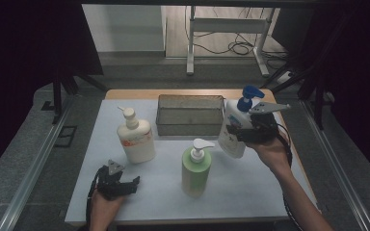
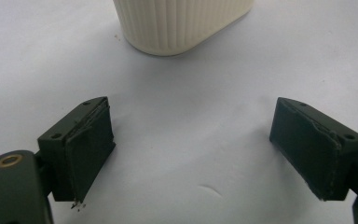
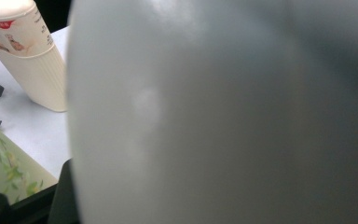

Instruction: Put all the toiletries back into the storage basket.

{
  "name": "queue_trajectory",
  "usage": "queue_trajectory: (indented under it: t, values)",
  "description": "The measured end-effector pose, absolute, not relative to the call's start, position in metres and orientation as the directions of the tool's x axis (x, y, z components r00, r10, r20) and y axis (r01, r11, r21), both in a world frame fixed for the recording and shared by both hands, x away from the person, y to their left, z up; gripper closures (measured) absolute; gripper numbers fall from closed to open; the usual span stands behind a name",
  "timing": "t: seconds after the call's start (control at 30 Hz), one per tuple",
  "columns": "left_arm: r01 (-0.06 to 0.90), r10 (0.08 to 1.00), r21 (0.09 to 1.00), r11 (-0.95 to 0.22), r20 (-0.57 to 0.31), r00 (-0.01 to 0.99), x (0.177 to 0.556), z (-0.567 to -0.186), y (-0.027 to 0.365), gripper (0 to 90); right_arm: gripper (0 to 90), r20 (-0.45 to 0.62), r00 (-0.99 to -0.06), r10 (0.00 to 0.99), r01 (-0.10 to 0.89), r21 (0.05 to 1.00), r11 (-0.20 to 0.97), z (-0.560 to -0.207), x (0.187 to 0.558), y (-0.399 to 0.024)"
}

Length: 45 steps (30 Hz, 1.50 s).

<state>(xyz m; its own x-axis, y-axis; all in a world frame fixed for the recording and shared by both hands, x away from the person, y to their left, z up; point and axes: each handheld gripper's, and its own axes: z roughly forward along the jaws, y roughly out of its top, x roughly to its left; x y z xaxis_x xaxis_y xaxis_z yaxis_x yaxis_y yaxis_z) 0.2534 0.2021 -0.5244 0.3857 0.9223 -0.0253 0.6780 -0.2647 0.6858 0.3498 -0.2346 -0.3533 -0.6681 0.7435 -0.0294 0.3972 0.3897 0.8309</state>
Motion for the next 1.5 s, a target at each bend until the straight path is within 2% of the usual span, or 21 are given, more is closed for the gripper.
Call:
queue_trajectory:
  t: [0.3,0.8,1.5]
  values:
    - [0.678,0.922,0.686,-0.265,-0.026,0.386,0.253,-0.524,0.202,12.9,37.1,-0.015,-0.678,0.735,0.397,0.834,0.383,-0.347,0.360,-0.220]
    - [0.678,0.922,0.686,-0.264,-0.026,0.386,0.253,-0.524,0.202,12.9,37.1,-0.054,-0.689,0.723,0.354,0.845,0.401,-0.331,0.377,-0.181]
    - [0.678,0.922,0.686,-0.263,-0.028,0.386,0.254,-0.524,0.202,12.9,37.2,-0.070,-0.683,0.727,0.329,0.859,0.392,-0.323,0.406,-0.149]
